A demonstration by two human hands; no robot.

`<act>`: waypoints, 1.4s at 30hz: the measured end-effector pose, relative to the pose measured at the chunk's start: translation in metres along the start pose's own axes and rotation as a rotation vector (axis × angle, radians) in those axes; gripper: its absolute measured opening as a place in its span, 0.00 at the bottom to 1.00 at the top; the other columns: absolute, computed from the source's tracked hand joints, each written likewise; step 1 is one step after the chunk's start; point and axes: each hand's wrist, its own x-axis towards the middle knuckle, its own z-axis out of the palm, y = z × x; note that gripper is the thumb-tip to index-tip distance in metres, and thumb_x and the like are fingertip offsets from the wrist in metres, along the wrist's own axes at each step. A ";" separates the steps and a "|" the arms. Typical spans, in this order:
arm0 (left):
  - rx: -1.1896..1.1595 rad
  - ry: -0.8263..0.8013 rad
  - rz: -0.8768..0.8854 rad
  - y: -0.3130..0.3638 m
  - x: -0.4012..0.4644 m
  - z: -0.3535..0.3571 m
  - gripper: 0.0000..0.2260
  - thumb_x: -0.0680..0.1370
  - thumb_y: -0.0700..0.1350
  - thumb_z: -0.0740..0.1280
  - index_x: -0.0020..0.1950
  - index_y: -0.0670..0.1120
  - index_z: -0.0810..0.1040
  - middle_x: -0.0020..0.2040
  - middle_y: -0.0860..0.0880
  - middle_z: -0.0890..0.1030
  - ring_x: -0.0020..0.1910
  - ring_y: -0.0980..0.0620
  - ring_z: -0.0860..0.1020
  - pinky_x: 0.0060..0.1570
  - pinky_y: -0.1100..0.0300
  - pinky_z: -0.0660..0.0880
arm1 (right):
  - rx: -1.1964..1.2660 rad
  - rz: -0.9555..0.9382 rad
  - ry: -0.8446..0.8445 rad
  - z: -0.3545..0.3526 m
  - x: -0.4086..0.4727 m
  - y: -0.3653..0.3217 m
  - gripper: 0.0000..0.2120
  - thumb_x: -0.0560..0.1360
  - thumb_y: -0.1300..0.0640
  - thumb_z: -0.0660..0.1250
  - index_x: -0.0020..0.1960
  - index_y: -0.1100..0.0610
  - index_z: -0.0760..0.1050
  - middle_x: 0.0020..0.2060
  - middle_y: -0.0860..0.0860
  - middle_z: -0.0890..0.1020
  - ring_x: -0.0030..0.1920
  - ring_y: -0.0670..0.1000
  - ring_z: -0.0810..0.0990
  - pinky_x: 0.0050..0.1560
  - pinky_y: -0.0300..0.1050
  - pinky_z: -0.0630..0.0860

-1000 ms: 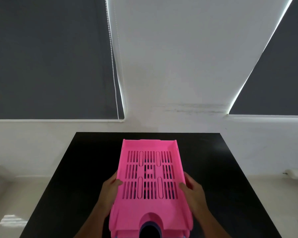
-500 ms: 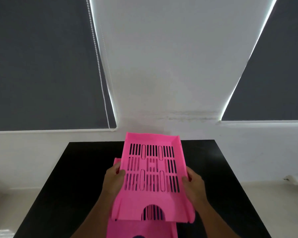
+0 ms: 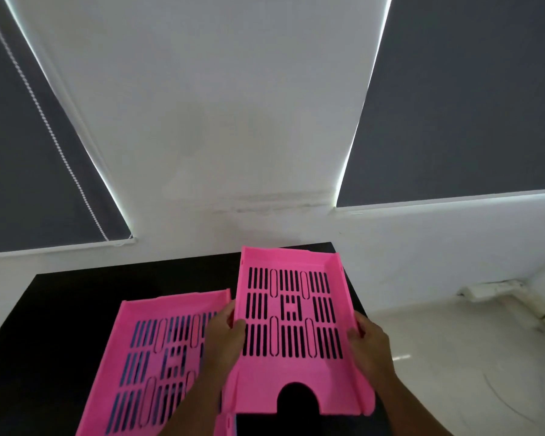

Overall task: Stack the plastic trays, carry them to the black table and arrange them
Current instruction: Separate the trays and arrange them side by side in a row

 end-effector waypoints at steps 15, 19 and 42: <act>0.165 -0.017 -0.271 -0.057 -0.029 0.074 0.23 0.77 0.30 0.61 0.71 0.46 0.71 0.52 0.47 0.84 0.37 0.52 0.85 0.33 0.58 0.83 | -0.062 0.050 -0.086 -0.012 0.006 0.078 0.12 0.80 0.65 0.61 0.55 0.56 0.81 0.40 0.49 0.85 0.37 0.43 0.84 0.34 0.32 0.77; 0.197 0.000 -0.304 -0.062 -0.029 0.077 0.26 0.77 0.29 0.59 0.74 0.45 0.67 0.58 0.42 0.82 0.37 0.50 0.84 0.27 0.62 0.81 | -0.043 0.082 -0.099 -0.011 0.003 0.085 0.11 0.80 0.64 0.61 0.54 0.55 0.81 0.39 0.47 0.85 0.36 0.43 0.84 0.31 0.31 0.77; 0.043 -0.076 -0.198 -0.044 -0.020 0.057 0.19 0.77 0.35 0.64 0.65 0.52 0.75 0.50 0.51 0.84 0.39 0.56 0.85 0.37 0.59 0.83 | -0.107 0.154 0.087 0.023 -0.005 0.040 0.11 0.78 0.65 0.63 0.60 0.61 0.74 0.45 0.54 0.81 0.39 0.53 0.84 0.35 0.46 0.85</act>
